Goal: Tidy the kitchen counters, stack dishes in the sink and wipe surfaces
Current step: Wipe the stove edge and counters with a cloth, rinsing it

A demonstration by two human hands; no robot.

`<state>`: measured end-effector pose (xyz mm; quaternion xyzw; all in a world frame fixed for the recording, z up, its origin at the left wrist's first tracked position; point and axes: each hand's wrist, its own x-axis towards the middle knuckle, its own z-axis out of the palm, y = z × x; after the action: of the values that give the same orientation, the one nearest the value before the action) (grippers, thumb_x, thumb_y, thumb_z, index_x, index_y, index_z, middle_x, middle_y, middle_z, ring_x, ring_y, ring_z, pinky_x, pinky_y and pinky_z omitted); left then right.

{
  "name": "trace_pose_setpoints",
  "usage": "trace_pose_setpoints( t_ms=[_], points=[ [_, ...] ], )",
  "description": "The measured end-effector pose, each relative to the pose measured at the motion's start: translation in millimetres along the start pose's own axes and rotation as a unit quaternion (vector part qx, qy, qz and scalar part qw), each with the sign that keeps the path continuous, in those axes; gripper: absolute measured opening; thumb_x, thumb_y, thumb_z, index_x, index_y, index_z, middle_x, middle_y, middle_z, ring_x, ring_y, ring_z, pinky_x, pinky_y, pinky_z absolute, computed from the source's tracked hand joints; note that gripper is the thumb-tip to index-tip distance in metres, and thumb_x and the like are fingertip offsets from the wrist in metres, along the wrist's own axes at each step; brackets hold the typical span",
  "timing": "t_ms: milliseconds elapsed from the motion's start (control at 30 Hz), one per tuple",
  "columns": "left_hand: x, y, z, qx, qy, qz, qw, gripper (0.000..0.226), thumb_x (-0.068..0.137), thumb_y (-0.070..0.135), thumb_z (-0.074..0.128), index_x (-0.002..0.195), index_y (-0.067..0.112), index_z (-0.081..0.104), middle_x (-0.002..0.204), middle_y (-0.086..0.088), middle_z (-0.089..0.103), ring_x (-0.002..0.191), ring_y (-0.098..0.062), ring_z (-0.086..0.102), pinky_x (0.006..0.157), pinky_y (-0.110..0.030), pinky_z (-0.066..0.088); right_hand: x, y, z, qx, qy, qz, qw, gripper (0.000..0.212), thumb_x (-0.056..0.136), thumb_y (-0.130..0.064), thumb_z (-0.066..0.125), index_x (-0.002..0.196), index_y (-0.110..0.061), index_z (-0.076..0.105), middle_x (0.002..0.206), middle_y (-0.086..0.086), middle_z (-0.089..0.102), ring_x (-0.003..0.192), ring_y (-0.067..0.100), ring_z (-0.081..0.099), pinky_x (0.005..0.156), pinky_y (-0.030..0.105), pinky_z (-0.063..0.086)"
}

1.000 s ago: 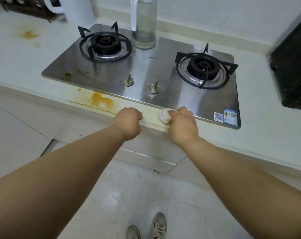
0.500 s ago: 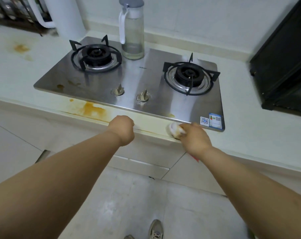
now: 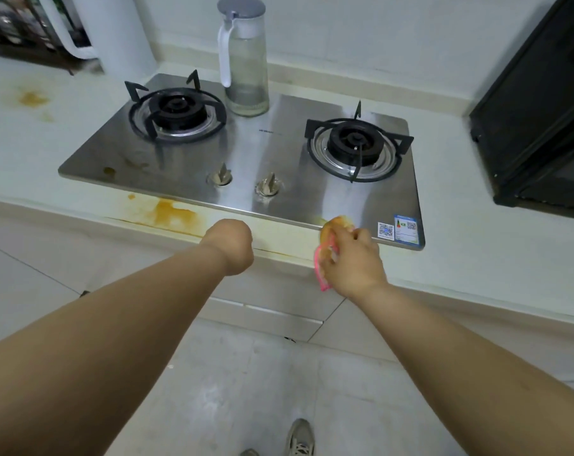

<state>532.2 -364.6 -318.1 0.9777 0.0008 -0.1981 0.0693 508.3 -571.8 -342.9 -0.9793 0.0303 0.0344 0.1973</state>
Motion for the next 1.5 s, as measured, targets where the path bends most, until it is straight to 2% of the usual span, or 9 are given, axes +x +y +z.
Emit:
trace_pose_setpoints(
  t_ms=[133, 300, 367, 633, 867, 1000, 1167, 1333, 1500],
  points=[
    [-4, -5, 1, -0.006, 0.003, 0.024, 1.0, 0.046, 0.086, 0.005, 0.046, 0.13, 0.012, 0.057, 0.137, -0.006, 0.053, 0.128, -0.025, 0.047, 0.109, -0.031, 0.037, 1, -25, 21, 0.019, 0.015, -0.066, 0.997, 0.032, 0.085, -0.011, 0.053, 0.115, -0.021, 0.059, 0.109, 0.005, 0.053, 0.109, 0.028, 0.048, 0.082, 0.024, 0.036],
    [-4, -9, 0, -0.016, 0.025, 0.046, 0.999, 0.041, 0.083, 0.005, 0.047, 0.116, 0.019, 0.067, 0.115, -0.008, 0.067, 0.11, -0.028, 0.058, 0.093, -0.029, 0.047, 12, -83, 49, 0.004, -0.039, -0.183, 0.982, 0.034, 0.094, -0.027, 0.05, 0.127, -0.025, 0.055, 0.118, 0.009, 0.049, 0.111, 0.029, 0.044, 0.09, 0.028, 0.038],
    [-4, -9, 0, -0.028, 0.027, 0.033, 0.999, 0.046, 0.084, 0.004, 0.047, 0.124, 0.019, 0.063, 0.127, -0.006, 0.062, 0.121, -0.025, 0.053, 0.103, -0.028, 0.041, 7, -65, 42, -0.027, -0.042, -0.198, 0.979, 0.035, 0.092, -0.024, 0.052, 0.127, -0.027, 0.056, 0.116, 0.007, 0.051, 0.108, 0.028, 0.045, 0.089, 0.029, 0.037],
    [0, -2, -3, 0.001, 0.004, 0.0, 1.0, 0.039, 0.085, 0.006, 0.046, 0.119, 0.009, 0.064, 0.126, -0.007, 0.061, 0.119, -0.026, 0.054, 0.103, -0.033, 0.044, -13, 30, -10, -0.031, 0.053, 0.001, 0.998, 0.023, 0.075, -0.003, 0.054, 0.084, -0.023, 0.061, 0.096, -0.004, 0.053, 0.099, 0.026, 0.052, 0.073, 0.021, 0.03],
    [0, -1, -1, 0.019, 0.002, -0.001, 1.0, 0.04, 0.087, 0.006, 0.044, 0.122, 0.01, 0.063, 0.129, -0.007, 0.059, 0.122, -0.026, 0.051, 0.104, -0.032, 0.043, 25, -15, 7, 0.023, 0.056, -0.06, 0.996, 0.029, 0.081, -0.005, 0.049, 0.103, -0.018, 0.064, 0.117, 0.008, 0.047, 0.108, 0.031, 0.046, 0.088, 0.026, 0.037],
    [-1, -3, 1, 0.019, 0.005, 0.019, 1.0, 0.045, 0.087, 0.005, 0.044, 0.129, 0.012, 0.058, 0.137, -0.004, 0.054, 0.128, -0.025, 0.047, 0.109, -0.031, 0.038, 39, 26, -8, -0.114, -0.004, -0.077, 0.99, 0.038, 0.083, -0.006, 0.051, 0.116, -0.022, 0.059, 0.121, 0.009, 0.049, 0.108, 0.035, 0.047, 0.088, 0.032, 0.04],
    [-1, -8, 3, -0.001, 0.009, 0.034, 0.999, 0.051, 0.087, 0.005, 0.044, 0.137, 0.015, 0.051, 0.143, -0.002, 0.048, 0.133, -0.023, 0.042, 0.112, -0.03, 0.033, 41, 1, 0, -0.086, 0.018, -0.036, 0.996, 0.025, 0.081, -0.005, 0.051, 0.101, -0.016, 0.062, 0.113, 0.012, 0.055, 0.105, 0.035, 0.05, 0.087, 0.03, 0.04],
    [0, -9, 2, -0.021, 0.021, 0.016, 0.999, 0.048, 0.087, 0.005, 0.045, 0.133, 0.016, 0.056, 0.14, -0.002, 0.052, 0.132, -0.022, 0.044, 0.111, -0.028, 0.033, 51, -72, 39, -0.04, -0.038, -0.142, 0.988, 0.051, 0.085, -0.003, 0.047, 0.133, -0.02, 0.048, 0.142, 0.005, 0.04, 0.115, 0.032, 0.04, 0.1, 0.032, 0.037],
    [1, -7, 1, -0.017, 0.01, 0.016, 1.0, 0.049, 0.088, 0.003, 0.044, 0.133, 0.015, 0.056, 0.141, -0.002, 0.051, 0.132, -0.022, 0.043, 0.113, -0.029, 0.032, 30, 14, 1, -0.094, 0.017, -0.051, 0.994, 0.052, 0.08, 0.002, 0.046, 0.126, -0.021, 0.054, 0.122, 0.011, 0.056, 0.104, 0.034, 0.048, 0.084, 0.032, 0.038]
  ],
)
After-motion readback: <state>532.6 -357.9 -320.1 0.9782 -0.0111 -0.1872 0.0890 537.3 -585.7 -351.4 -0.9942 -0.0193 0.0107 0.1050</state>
